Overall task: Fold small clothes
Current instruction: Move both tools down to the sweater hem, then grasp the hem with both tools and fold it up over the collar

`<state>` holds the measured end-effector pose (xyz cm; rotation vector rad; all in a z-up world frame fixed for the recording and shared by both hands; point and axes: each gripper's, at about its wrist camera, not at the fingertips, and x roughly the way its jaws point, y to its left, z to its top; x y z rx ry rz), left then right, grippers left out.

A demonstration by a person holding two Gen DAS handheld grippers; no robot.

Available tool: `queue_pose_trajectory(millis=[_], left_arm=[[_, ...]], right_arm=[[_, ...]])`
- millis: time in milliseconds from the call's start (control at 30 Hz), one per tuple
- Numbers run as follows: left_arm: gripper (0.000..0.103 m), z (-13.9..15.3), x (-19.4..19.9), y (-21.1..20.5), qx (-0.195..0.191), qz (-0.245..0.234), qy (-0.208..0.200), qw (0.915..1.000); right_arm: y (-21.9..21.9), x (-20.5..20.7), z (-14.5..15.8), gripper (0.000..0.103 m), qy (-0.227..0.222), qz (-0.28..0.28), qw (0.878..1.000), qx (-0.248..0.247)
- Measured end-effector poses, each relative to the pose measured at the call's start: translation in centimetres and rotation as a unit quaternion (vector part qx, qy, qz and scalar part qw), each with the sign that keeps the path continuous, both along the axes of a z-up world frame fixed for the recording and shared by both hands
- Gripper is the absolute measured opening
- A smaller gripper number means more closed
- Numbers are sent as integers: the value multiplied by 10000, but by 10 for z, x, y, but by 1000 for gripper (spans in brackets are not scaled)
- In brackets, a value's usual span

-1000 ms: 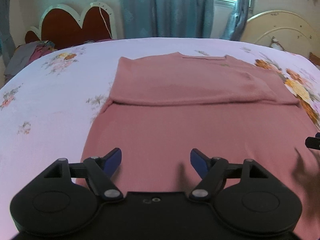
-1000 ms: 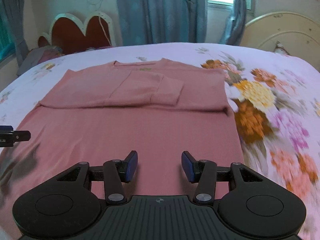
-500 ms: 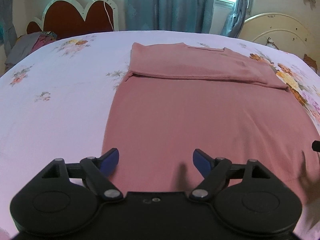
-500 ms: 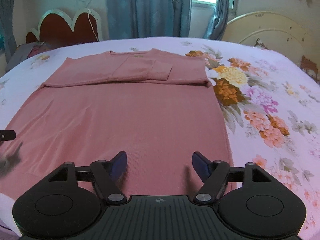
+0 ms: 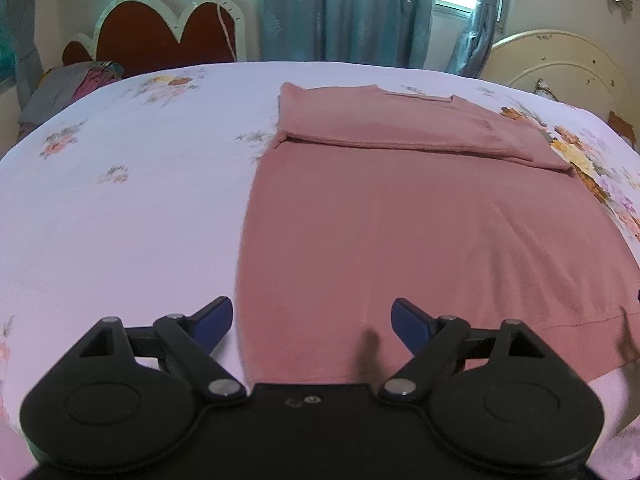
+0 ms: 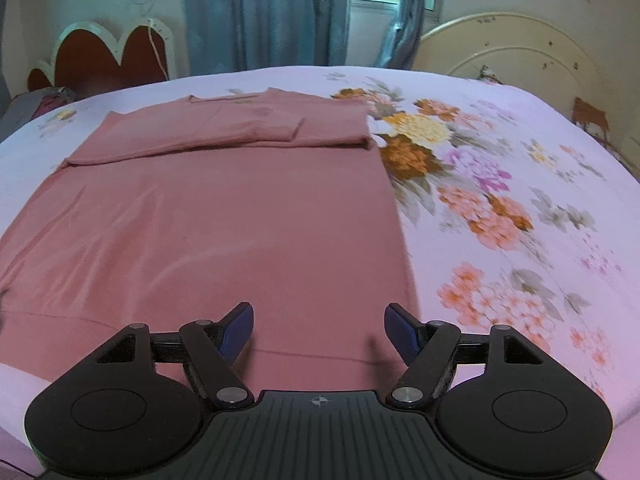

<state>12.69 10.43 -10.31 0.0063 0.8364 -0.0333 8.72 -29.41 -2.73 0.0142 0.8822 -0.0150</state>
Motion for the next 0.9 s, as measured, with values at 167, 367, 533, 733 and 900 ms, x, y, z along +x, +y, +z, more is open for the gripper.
queue_pose_trajectory(millis=[167,367,533,733,900], left_arm=[[82,-6,-11,19,-32,197,84,9998],[68,-18,-24,33,-357,252,361,9984],[60,-27,-26,30,-527,131,422,9976],[20,-28,-24,30,-968,-76,585,9936],[7,-27,-20,27,-1087,-209,603,9920]], right_arm=[[-13,-10,-3,72,63,-177,9998,-85],[-27,-18,-11,72,193,-371,9990,-146],[-32,-20,-19,72,319,-453,9985,-42],[-38,-21,-21,48,451,-528,9967,427],[-37,-20,-20,24,532,-531,9950,663]])
